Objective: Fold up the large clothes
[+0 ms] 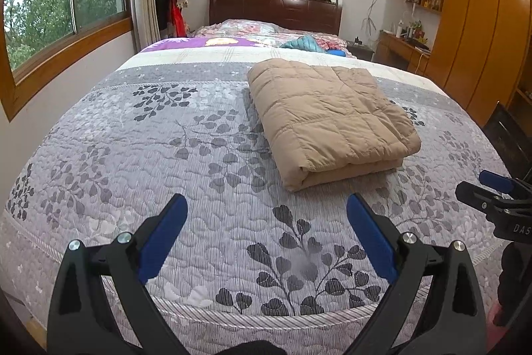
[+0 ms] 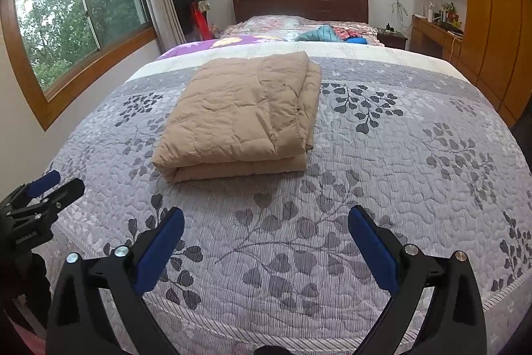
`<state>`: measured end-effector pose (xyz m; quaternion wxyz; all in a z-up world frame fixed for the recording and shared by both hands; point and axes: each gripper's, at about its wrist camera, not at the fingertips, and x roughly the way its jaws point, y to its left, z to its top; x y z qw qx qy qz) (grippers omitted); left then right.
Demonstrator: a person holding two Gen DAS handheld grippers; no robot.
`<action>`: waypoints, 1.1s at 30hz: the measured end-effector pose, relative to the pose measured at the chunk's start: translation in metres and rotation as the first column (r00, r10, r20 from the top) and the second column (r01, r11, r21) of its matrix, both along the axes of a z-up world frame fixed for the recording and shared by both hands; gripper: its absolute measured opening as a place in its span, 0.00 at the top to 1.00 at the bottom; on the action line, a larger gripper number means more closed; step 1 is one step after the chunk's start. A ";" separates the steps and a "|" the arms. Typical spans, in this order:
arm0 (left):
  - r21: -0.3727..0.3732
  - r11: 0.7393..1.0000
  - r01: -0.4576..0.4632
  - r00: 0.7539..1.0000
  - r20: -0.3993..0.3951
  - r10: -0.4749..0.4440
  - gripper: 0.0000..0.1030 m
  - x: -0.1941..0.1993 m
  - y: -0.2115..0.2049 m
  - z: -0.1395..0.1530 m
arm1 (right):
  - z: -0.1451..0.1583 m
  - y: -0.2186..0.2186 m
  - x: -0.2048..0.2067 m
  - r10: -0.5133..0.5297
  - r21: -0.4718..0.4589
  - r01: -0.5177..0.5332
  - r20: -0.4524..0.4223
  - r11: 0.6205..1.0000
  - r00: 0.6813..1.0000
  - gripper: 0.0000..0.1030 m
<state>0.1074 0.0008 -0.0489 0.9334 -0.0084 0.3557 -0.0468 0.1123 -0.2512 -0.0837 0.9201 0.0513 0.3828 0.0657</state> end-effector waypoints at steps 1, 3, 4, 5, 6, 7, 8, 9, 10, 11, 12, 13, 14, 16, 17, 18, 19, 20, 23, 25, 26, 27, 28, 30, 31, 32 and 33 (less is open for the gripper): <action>0.002 1.000 0.000 1.000 0.001 0.000 0.07 0.000 0.000 0.000 | 0.000 0.000 0.000 0.000 0.000 0.000 -0.001 1.000 1.000 0.04; 0.006 1.000 0.002 1.000 0.003 -0.002 0.07 0.000 0.000 0.000 | 0.000 0.000 0.000 0.002 0.001 -0.002 -0.002 1.000 1.000 0.04; 0.006 1.000 0.003 1.000 0.003 -0.003 0.07 0.000 0.000 0.000 | -0.001 0.001 0.000 0.003 0.000 -0.003 -0.003 1.000 1.000 0.04; 0.005 1.000 0.005 1.000 0.003 -0.005 0.07 0.000 0.001 0.000 | -0.001 0.001 0.000 0.004 0.000 -0.004 -0.003 1.000 1.000 0.04; 0.005 1.000 0.004 1.000 0.002 -0.004 0.07 0.000 0.000 0.000 | -0.001 0.001 0.000 0.005 -0.001 -0.005 -0.003 1.000 1.000 0.04; 0.005 1.000 0.005 1.000 0.001 -0.005 0.07 0.000 0.000 0.000 | -0.001 0.001 0.001 0.006 -0.002 -0.006 -0.004 1.000 1.000 0.04; 0.005 1.000 0.005 1.000 0.001 -0.005 0.07 0.000 0.001 -0.001 | -0.001 0.002 0.001 0.006 -0.002 -0.006 -0.004 1.000 1.000 0.04; 0.006 1.000 0.005 1.000 0.002 -0.005 0.07 0.000 0.000 0.000 | -0.001 0.002 0.001 0.007 -0.002 -0.007 -0.004 1.000 1.000 0.04; 0.006 1.000 0.004 1.000 0.002 -0.004 0.07 0.000 0.000 0.000 | -0.002 0.002 0.001 0.007 -0.003 -0.007 -0.005 1.000 1.000 0.04; 0.006 1.000 0.005 1.000 0.002 -0.005 0.07 0.000 0.001 -0.001 | -0.002 0.002 0.001 0.007 -0.002 -0.007 -0.007 1.000 1.000 0.04; 0.005 1.000 0.006 1.000 0.000 -0.006 0.07 0.000 0.001 -0.001 | -0.003 0.002 0.002 0.006 -0.002 -0.006 -0.008 1.000 1.000 0.04; 0.006 1.000 0.006 1.000 0.000 -0.006 0.07 0.000 0.000 -0.001 | -0.003 0.002 0.002 0.006 -0.001 -0.006 -0.009 1.000 1.000 0.04; 0.006 1.000 0.007 1.000 0.000 -0.007 0.07 0.000 0.001 -0.001 | -0.004 0.002 0.002 0.006 -0.001 -0.006 -0.010 1.000 1.000 0.04; 0.007 1.000 0.008 1.000 -0.002 -0.008 0.07 0.000 0.001 -0.002 | -0.004 0.002 0.002 0.007 -0.001 -0.007 -0.011 1.000 1.000 0.04; 0.005 1.000 0.008 1.000 -0.004 -0.008 0.07 0.000 0.001 -0.002 | -0.004 0.002 0.002 0.008 -0.003 -0.008 -0.012 1.000 1.000 0.04; 0.004 1.000 0.010 1.000 -0.005 -0.010 0.07 0.001 0.001 -0.002 | -0.004 0.003 0.002 0.008 -0.003 -0.008 -0.012 1.000 1.000 0.04; 0.003 1.000 0.012 1.000 -0.006 -0.012 0.07 0.001 0.001 -0.003 | -0.005 0.003 0.002 0.008 -0.004 -0.008 -0.012 1.000 1.000 0.04; 0.003 1.000 0.011 1.000 -0.007 -0.011 0.07 0.001 0.001 -0.003 | -0.005 0.003 0.002 0.008 -0.004 -0.008 -0.013 1.000 1.000 0.04; 0.005 1.000 0.014 1.000 -0.007 -0.014 0.07 0.002 0.001 -0.003 | -0.006 0.002 0.003 0.008 -0.005 -0.008 -0.017 1.000 1.000 0.04; 0.000 1.000 0.012 1.000 -0.006 -0.012 0.07 0.001 0.001 -0.003 | -0.007 0.002 0.003 0.008 -0.005 -0.008 -0.020 1.000 1.000 0.04; -0.001 1.000 0.012 1.000 -0.007 -0.012 0.07 0.002 0.001 -0.003 | -0.008 0.001 0.003 0.008 -0.004 -0.008 -0.021 1.000 1.000 0.04; -0.002 1.000 0.011 1.000 -0.007 -0.011 0.07 0.002 0.001 -0.004 | -0.008 0.001 0.003 0.008 -0.004 -0.008 -0.021 1.000 1.000 0.04; -0.001 1.000 0.012 1.000 -0.007 -0.012 0.07 0.003 0.001 -0.004 | -0.008 0.001 0.003 0.008 -0.003 -0.008 -0.022 1.000 1.000 0.04; -0.001 1.000 0.015 1.000 -0.008 -0.015 0.07 0.003 0.001 -0.004 | -0.008 0.001 0.004 0.008 -0.003 -0.009 -0.022 1.000 1.000 0.04; 0.000 1.000 0.013 1.000 -0.007 -0.013 0.07 0.003 0.001 -0.004 | -0.008 0.001 0.004 0.008 -0.003 -0.009 -0.022 1.000 1.000 0.04; 0.000 1.000 0.014 1.000 -0.007 -0.014 0.07 0.002 0.001 -0.004 | -0.008 0.000 0.004 0.008 -0.003 -0.008 -0.022 1.000 1.000 0.04; 0.002 1.000 0.014 1.000 -0.007 -0.014 0.07 0.003 0.001 -0.004 | -0.008 0.000 0.004 0.008 -0.002 -0.008 -0.022 1.000 1.000 0.04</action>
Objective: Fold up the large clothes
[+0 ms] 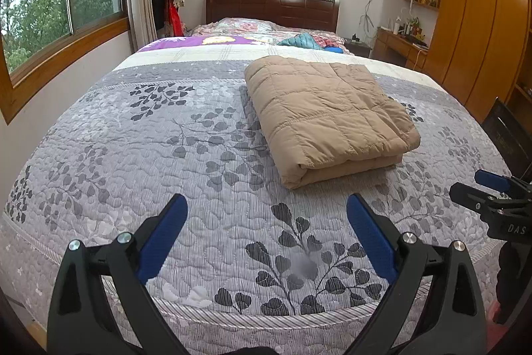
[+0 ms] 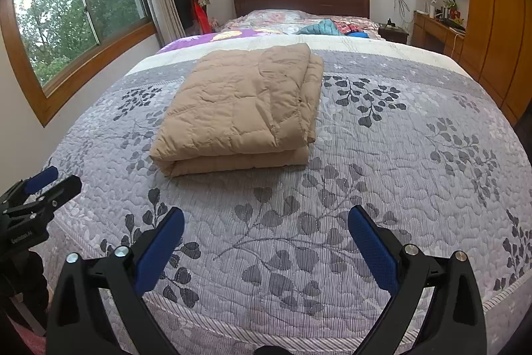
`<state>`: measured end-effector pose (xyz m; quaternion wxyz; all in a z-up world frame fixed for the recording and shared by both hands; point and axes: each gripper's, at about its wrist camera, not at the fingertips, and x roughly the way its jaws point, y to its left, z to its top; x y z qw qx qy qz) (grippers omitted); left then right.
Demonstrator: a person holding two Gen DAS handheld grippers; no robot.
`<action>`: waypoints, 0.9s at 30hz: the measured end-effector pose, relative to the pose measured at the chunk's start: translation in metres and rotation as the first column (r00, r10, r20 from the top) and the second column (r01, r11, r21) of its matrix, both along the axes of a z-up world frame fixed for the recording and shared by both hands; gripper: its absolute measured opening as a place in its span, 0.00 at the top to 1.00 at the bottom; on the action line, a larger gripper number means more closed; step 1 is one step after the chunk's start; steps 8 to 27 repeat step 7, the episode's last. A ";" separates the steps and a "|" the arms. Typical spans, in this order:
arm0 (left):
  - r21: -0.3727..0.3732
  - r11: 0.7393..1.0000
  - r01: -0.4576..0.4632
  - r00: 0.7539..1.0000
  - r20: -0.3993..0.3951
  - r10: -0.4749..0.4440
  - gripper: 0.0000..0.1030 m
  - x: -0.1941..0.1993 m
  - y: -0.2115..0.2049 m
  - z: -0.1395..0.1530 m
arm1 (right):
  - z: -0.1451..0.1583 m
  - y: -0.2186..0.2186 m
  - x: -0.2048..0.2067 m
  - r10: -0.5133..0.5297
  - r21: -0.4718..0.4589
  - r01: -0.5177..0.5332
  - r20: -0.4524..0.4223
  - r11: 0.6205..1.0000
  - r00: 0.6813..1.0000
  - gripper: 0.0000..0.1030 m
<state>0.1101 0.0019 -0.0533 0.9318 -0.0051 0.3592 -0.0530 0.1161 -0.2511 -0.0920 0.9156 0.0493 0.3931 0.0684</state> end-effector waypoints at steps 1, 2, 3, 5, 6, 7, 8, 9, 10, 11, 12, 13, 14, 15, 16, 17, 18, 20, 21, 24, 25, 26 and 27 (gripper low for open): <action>0.000 1.000 0.001 1.000 0.000 -0.001 0.07 0.000 0.000 -0.001 | 0.000 0.000 0.000 0.000 0.000 0.000 0.000 1.000 1.000 0.04; -0.001 1.000 0.001 1.000 0.000 -0.001 0.07 0.000 0.001 -0.001 | 0.000 0.000 0.000 0.001 0.000 -0.001 -0.001 1.000 1.000 0.04; -0.001 1.000 0.002 1.000 -0.001 -0.002 0.07 0.001 0.000 0.000 | 0.000 0.000 0.000 0.001 -0.001 -0.001 -0.001 1.000 1.000 0.04; 0.000 1.000 0.003 1.000 -0.002 -0.003 0.07 0.001 0.001 -0.001 | 0.000 0.000 0.000 0.001 -0.001 -0.001 0.000 1.000 1.000 0.04; 0.001 1.000 0.003 1.000 -0.002 -0.003 0.07 0.001 0.001 -0.001 | 0.000 0.000 0.000 0.001 0.000 -0.001 0.000 1.000 1.000 0.04; 0.001 1.000 0.002 1.000 -0.001 -0.002 0.07 0.001 0.001 -0.001 | 0.000 0.000 0.000 0.001 0.000 -0.001 0.000 1.000 1.000 0.04; 0.001 1.000 0.002 1.000 -0.001 -0.002 0.07 0.001 0.001 -0.001 | 0.000 0.000 0.000 0.001 0.000 -0.001 0.000 1.000 1.000 0.04; 0.001 1.000 0.002 1.000 -0.001 -0.002 0.07 0.001 0.001 -0.001 | 0.000 0.000 0.000 0.001 0.000 -0.001 0.000 1.000 1.000 0.04; 0.001 1.000 0.002 1.000 -0.001 -0.002 0.07 0.001 0.001 -0.001 | 0.000 0.000 0.000 0.001 0.000 -0.001 0.000 1.000 1.000 0.04; 0.001 1.000 0.002 1.000 -0.001 -0.002 0.07 0.001 0.001 -0.001 | 0.000 0.000 0.000 0.001 0.000 -0.001 0.000 1.000 1.000 0.04; 0.001 1.000 0.002 1.000 -0.001 -0.002 0.07 0.001 0.001 -0.001 | 0.000 0.000 0.000 0.001 0.000 -0.001 0.000 1.000 1.000 0.04; 0.001 1.000 0.002 1.000 -0.001 -0.002 0.07 0.001 0.001 -0.001 | 0.000 0.000 0.000 0.001 0.000 -0.001 0.000 1.000 1.000 0.04; 0.001 1.000 0.002 1.000 -0.001 -0.002 0.07 0.001 0.001 -0.001 | 0.000 0.000 0.000 0.001 0.000 -0.001 0.000 1.000 1.000 0.04; 0.001 1.000 0.002 1.000 -0.001 -0.002 0.07 0.001 0.001 -0.001 | 0.000 0.000 0.000 0.001 0.000 -0.001 0.000 1.000 1.000 0.04; 0.001 1.000 0.002 1.000 -0.001 -0.002 0.07 0.001 0.001 -0.001 | 0.000 0.000 0.000 0.001 0.000 -0.001 0.000 1.000 1.000 0.04; 0.001 1.000 0.002 1.000 -0.001 -0.002 0.07 0.001 0.001 -0.001 | 0.000 0.000 0.000 0.001 0.000 -0.001 0.000 1.000 1.000 0.04; 0.001 1.000 0.002 1.000 -0.001 -0.002 0.07 0.001 0.001 -0.001 | 0.000 0.000 0.000 0.001 0.000 -0.001 0.000 1.000 1.000 0.04; 0.001 1.000 0.002 1.000 -0.001 -0.002 0.07 0.001 0.001 -0.001 | 0.000 0.000 0.000 0.001 0.000 -0.001 0.000 1.000 1.000 0.04; 0.001 1.000 0.002 1.000 -0.001 -0.002 0.07 0.001 0.001 -0.001 | 0.000 0.000 0.000 0.001 0.000 -0.001 0.000 1.000 1.000 0.04; 0.001 1.000 0.002 1.000 -0.001 -0.002 0.07 0.001 0.001 -0.001 | 0.000 0.000 0.000 0.001 0.000 -0.001 0.000 1.000 1.000 0.04; 0.001 1.000 0.002 1.000 -0.001 -0.002 0.07 0.001 0.001 -0.001 | 0.000 0.000 0.000 0.001 0.000 -0.001 0.000 1.000 1.000 0.04; 0.001 1.000 0.002 1.000 -0.001 -0.002 0.07 0.001 0.001 -0.001 | 0.000 0.000 0.000 0.001 0.000 -0.001 0.000 1.000 1.000 0.04; 0.001 1.000 0.002 1.000 -0.001 -0.002 0.07 0.001 0.001 -0.001 | 0.000 0.000 0.000 0.001 0.000 -0.001 0.000 1.000 1.000 0.04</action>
